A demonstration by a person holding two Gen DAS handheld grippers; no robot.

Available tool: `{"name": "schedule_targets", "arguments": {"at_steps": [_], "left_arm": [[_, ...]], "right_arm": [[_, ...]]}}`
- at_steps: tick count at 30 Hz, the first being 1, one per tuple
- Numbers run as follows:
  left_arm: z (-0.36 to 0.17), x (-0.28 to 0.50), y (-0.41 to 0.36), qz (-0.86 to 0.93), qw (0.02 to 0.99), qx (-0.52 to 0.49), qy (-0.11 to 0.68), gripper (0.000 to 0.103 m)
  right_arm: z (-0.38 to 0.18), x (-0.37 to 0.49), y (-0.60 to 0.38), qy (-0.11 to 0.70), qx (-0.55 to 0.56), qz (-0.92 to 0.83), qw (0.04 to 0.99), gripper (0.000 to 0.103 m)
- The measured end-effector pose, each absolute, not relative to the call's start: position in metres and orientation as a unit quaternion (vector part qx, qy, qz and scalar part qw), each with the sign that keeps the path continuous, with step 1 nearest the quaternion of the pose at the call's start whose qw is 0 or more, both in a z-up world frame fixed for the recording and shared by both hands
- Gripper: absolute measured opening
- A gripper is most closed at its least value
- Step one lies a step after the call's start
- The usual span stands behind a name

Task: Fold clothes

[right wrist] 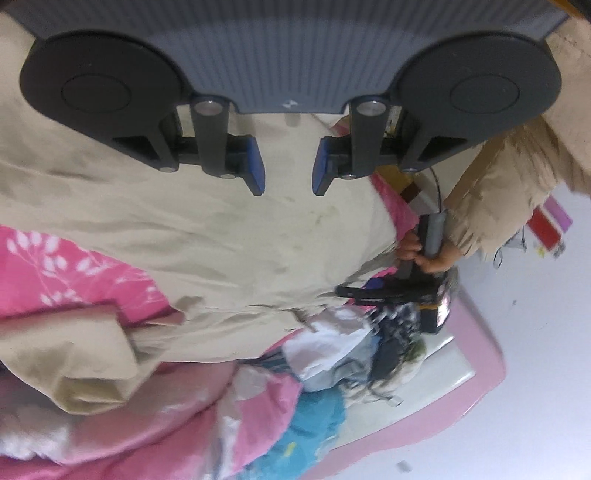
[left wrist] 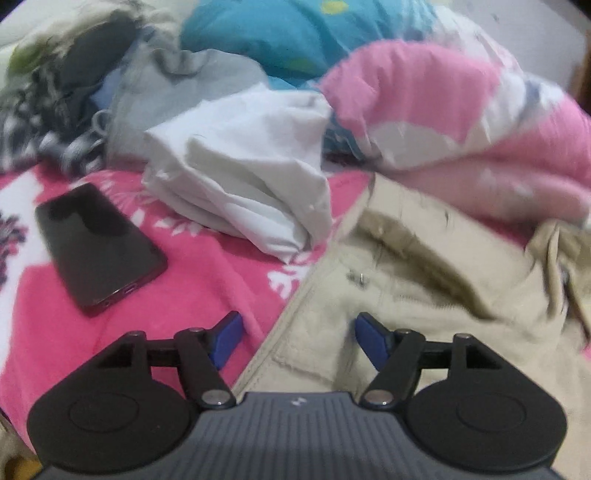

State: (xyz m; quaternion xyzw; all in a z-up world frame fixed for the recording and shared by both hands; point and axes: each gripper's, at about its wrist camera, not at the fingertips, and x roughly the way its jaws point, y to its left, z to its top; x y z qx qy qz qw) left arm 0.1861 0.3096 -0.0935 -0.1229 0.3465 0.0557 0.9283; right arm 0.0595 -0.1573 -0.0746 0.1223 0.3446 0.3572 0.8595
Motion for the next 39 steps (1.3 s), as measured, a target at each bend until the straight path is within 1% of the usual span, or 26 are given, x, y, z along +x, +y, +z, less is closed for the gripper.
{"name": "schedule_targets", "arguments": {"at_steps": [5, 8, 12, 16, 17, 20, 22, 24, 27, 31, 32, 34, 38, 39], "left_arm": [[-0.075, 0.168, 0.328, 0.082, 0.929, -0.175, 0.315, 0.068], [-0.062, 0.168, 0.318, 0.061, 0.935, -0.167, 0.307, 0.068], [-0.045, 0.185, 0.274, 0.003, 0.948, -0.133, 0.29, 0.07], [-0.042, 0.212, 0.219, -0.043, 0.952, -0.101, 0.285, 0.072], [-0.043, 0.22, 0.206, -0.051, 0.952, -0.092, 0.286, 0.073], [-0.053, 0.243, 0.173, -0.06, 0.95, -0.068, 0.298, 0.073], [-0.065, 0.256, 0.159, -0.044, 0.948, -0.055, 0.309, 0.073], [-0.079, 0.267, 0.154, -0.014, 0.943, -0.053, 0.328, 0.073], [-0.095, 0.268, 0.159, 0.004, 0.935, -0.068, 0.347, 0.073], [-0.092, 0.252, 0.167, 0.006, 0.94, -0.063, 0.337, 0.073], [-0.087, 0.245, 0.169, 0.007, 0.941, -0.067, 0.332, 0.073], [-0.076, 0.228, 0.172, 0.007, 0.944, -0.077, 0.321, 0.079], [-0.058, 0.186, 0.158, -0.011, 0.951, -0.073, 0.3, 0.084], [-0.055, 0.174, 0.152, -0.017, 0.953, -0.069, 0.295, 0.087]], "right_arm": [[-0.078, 0.066, -0.175, 0.34, 0.159, 0.331, 0.865, 0.03], [-0.081, 0.068, -0.184, 0.336, 0.18, 0.314, 0.869, 0.031], [-0.088, 0.07, -0.197, 0.335, 0.207, 0.29, 0.872, 0.033], [-0.09, 0.063, -0.216, 0.325, 0.221, 0.259, 0.882, 0.034], [-0.089, 0.062, -0.223, 0.32, 0.222, 0.248, 0.887, 0.036], [-0.082, 0.066, -0.244, 0.304, 0.21, 0.215, 0.904, 0.048], [-0.073, 0.077, -0.26, 0.295, 0.201, 0.184, 0.916, 0.053], [-0.067, 0.091, -0.282, 0.289, 0.219, 0.148, 0.92, 0.06], [-0.064, 0.101, -0.32, 0.281, 0.27, 0.094, 0.916, 0.062], [-0.068, 0.068, -0.375, 0.254, 0.306, 0.014, 0.918, 0.063], [-0.067, 0.051, -0.389, 0.239, 0.308, -0.016, 0.921, 0.065], [-0.065, 0.016, -0.419, 0.209, 0.316, -0.074, 0.923, 0.067], [-0.065, -0.063, -0.472, 0.153, 0.347, -0.193, 0.905, 0.068], [-0.067, -0.08, -0.48, 0.143, 0.363, -0.208, 0.897, 0.069]]}}
